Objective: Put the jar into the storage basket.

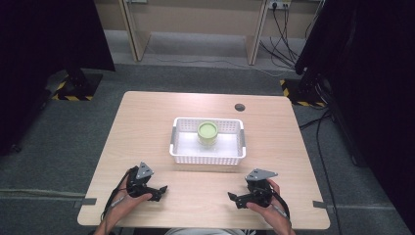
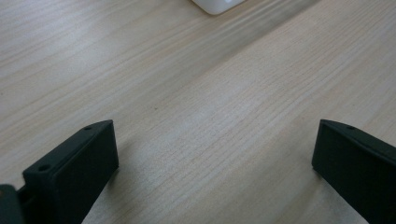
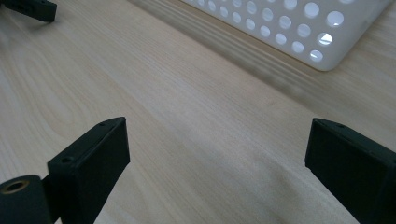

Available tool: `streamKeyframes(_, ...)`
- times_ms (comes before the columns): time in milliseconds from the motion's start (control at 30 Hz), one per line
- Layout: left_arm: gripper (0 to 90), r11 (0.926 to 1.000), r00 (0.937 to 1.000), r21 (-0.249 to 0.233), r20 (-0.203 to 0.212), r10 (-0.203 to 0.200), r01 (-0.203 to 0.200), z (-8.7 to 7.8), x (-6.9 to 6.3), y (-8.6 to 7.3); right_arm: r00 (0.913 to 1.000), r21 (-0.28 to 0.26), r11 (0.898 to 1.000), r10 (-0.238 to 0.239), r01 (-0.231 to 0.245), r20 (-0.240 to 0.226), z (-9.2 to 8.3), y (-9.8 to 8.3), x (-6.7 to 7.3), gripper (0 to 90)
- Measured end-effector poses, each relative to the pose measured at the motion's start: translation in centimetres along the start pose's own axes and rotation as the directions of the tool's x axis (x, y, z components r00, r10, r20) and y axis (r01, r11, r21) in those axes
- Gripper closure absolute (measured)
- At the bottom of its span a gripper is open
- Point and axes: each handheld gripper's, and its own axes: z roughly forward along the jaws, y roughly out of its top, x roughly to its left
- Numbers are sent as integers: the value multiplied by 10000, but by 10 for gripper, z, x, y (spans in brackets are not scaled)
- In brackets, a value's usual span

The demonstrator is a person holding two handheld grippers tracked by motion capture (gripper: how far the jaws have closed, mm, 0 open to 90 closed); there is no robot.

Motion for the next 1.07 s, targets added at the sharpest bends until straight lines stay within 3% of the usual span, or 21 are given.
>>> streamKeyframes(1067,0,10000,10000,-8,-2,-4,4,0,0,0,9998,-271,9996,115,-111,166,-18,-29,4,68)
